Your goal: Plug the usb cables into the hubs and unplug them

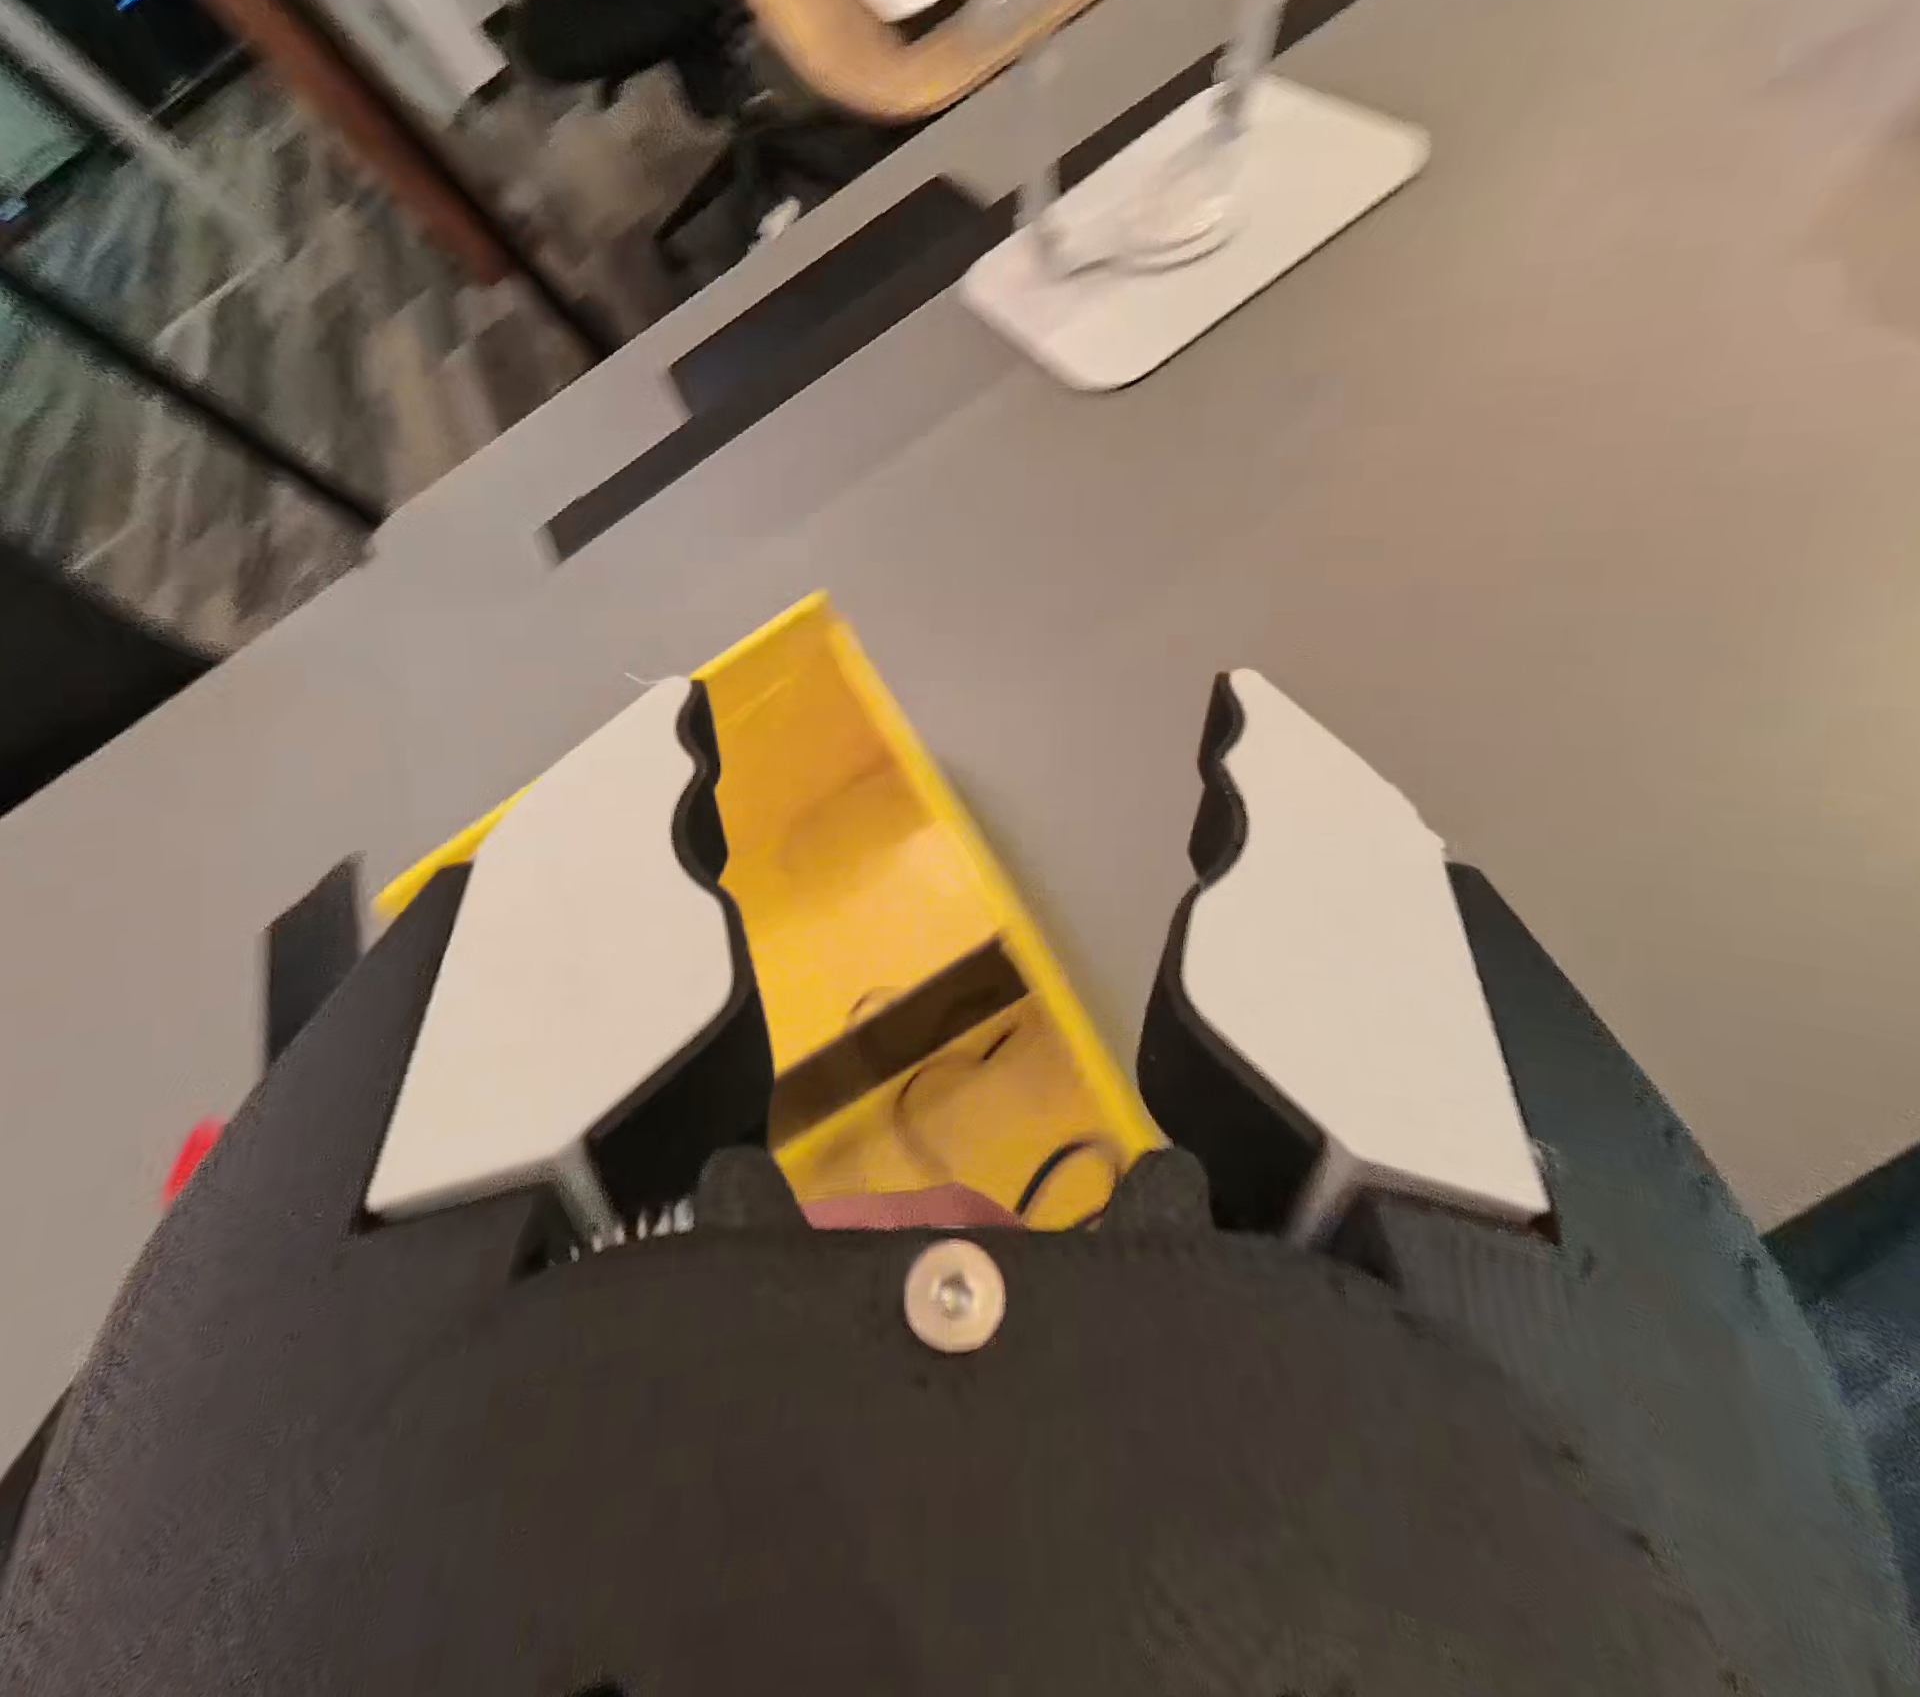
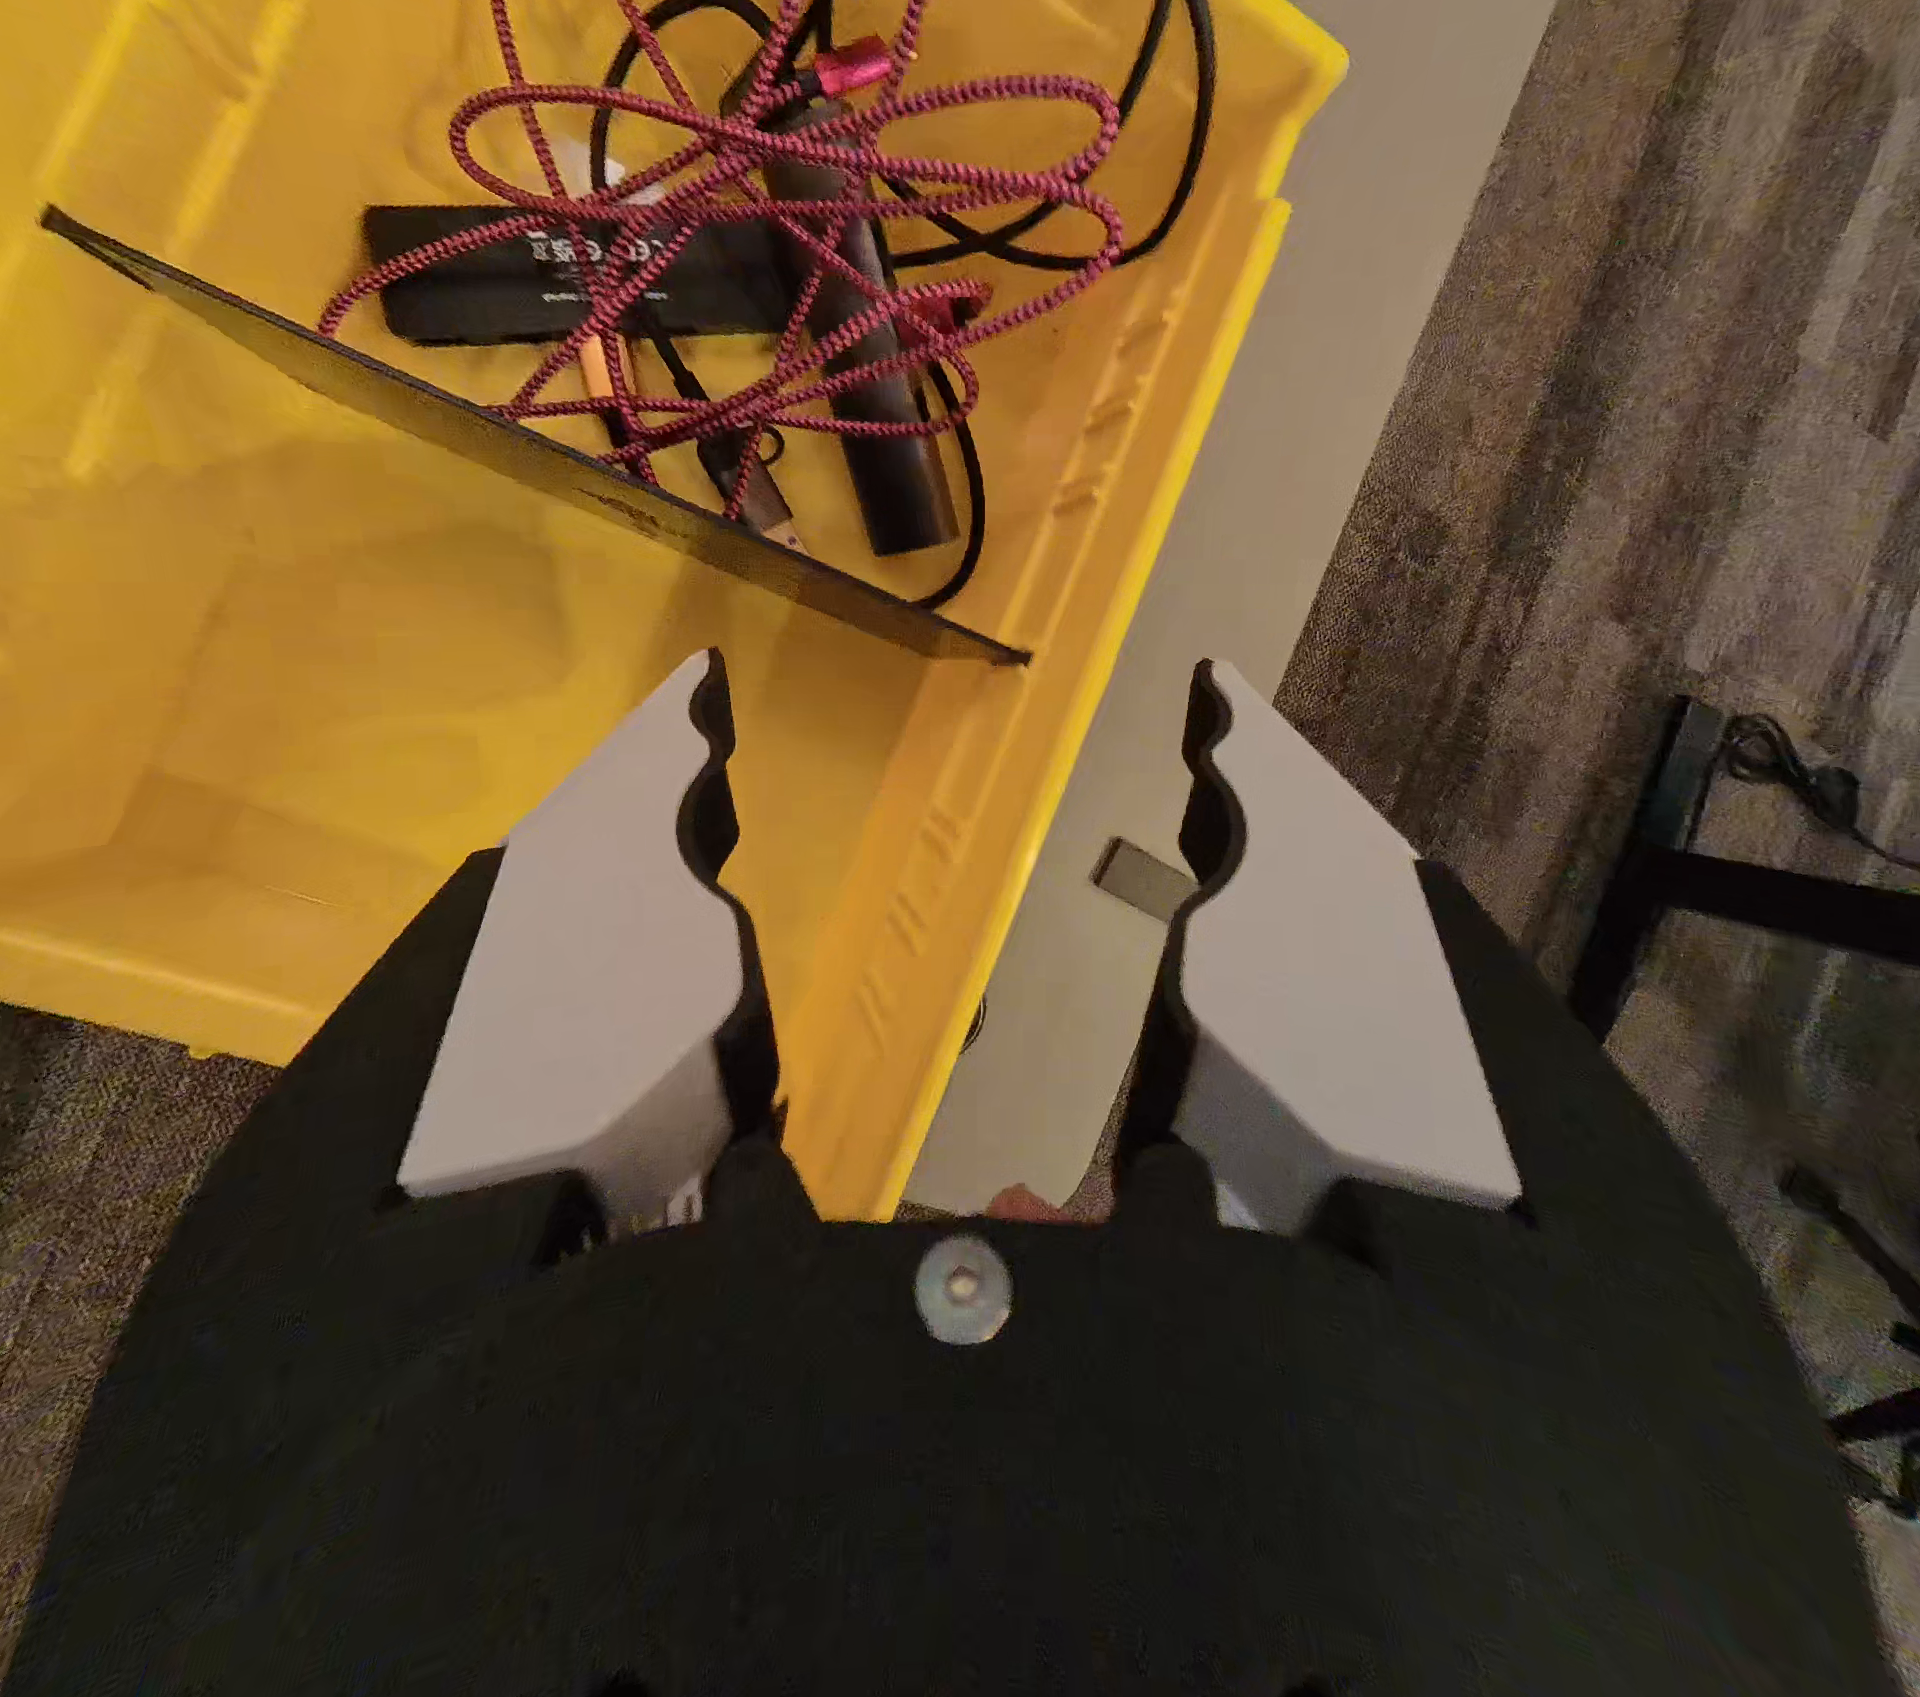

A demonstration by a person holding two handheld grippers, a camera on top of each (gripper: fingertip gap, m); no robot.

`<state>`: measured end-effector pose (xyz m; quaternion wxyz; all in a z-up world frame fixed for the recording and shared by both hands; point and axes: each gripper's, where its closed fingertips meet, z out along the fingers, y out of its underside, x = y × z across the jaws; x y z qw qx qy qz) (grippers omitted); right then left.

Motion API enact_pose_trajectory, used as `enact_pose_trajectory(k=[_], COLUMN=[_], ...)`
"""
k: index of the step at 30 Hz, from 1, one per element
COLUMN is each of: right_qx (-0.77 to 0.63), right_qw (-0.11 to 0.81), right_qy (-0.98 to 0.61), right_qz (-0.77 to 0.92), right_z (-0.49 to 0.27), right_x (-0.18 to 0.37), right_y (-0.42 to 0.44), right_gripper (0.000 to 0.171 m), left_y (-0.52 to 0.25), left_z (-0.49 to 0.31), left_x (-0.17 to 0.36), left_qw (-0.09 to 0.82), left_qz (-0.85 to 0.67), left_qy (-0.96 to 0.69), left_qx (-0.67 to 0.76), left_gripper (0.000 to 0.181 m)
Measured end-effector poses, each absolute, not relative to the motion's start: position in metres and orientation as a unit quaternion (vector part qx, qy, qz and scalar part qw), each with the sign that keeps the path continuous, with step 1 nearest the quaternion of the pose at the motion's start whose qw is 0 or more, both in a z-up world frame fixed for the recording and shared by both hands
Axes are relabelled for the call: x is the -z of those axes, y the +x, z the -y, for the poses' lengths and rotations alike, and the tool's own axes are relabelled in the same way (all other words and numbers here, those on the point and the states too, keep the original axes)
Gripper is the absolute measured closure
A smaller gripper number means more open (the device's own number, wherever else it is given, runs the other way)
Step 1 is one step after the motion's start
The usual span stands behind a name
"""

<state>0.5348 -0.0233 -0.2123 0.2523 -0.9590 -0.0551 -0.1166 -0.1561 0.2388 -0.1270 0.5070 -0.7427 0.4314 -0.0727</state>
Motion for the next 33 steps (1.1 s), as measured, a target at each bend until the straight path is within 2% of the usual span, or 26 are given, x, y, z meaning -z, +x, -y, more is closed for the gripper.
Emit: enact_pose_trajectory(k=[3, 8, 12, 14, 16, 19, 24, 27, 33], right_qx=[0.106, 0.09, 0.018, -0.033, -0.034, -0.072, -0.1, -0.11, -0.094], right_qw=[0.253, 0.238, 0.235, 0.238, 0.235, 0.26, 0.255, 0.261, 0.27], right_qy=[-0.961, -0.967, -0.972, -0.971, -0.971, -0.963, -0.962, -0.959, -0.958], right_qz=[0.021, -0.004, -0.015, -0.014, -0.007, -0.008, -0.009, -0.007, -0.017], right_z=[0.046, 0.068, 0.072, 0.07, 0.068, 0.061, 0.061, 0.053, 0.036], right_x=[0.225, 0.25, 0.27, 0.277, 0.285, 0.284, 0.294, 0.298, 0.295], right_y=[0.548, 0.556, 0.541, 0.525, 0.523, 0.514, 0.504, 0.495, 0.482], right_gripper=[0.083, 0.08, 0.075, 0.077, 0.083, 0.104, 0.124, 0.121, 0.135], left_y=[-0.233, -0.345, -0.374, -0.377, -0.38, -0.377, -0.379, -0.377, -0.377], left_z=[-0.254, -0.269, -0.259, -0.253, -0.251, -0.246, -0.24, -0.238, -0.243], left_x=[0.132, 0.183, 0.222, 0.241, 0.258, 0.276, 0.278, 0.292, 0.291], left_qw=[0.493, 0.416, 0.355, 0.321, 0.3, 0.279, 0.252, 0.237, 0.252], left_qz=[-0.381, -0.282, -0.253, -0.259, -0.258, -0.246, -0.229, -0.246, -0.275], left_qy=[-0.782, -0.862, -0.9, -0.911, -0.919, -0.927, -0.935, -0.933, -0.924], left_qx=[-0.003, -0.061, -0.016, -0.011, 0.002, 0.046, 0.102, 0.11, 0.082], left_gripper=[0.086, 0.073, 0.084, 0.084, 0.089, 0.101, 0.164, 0.167, 0.173])
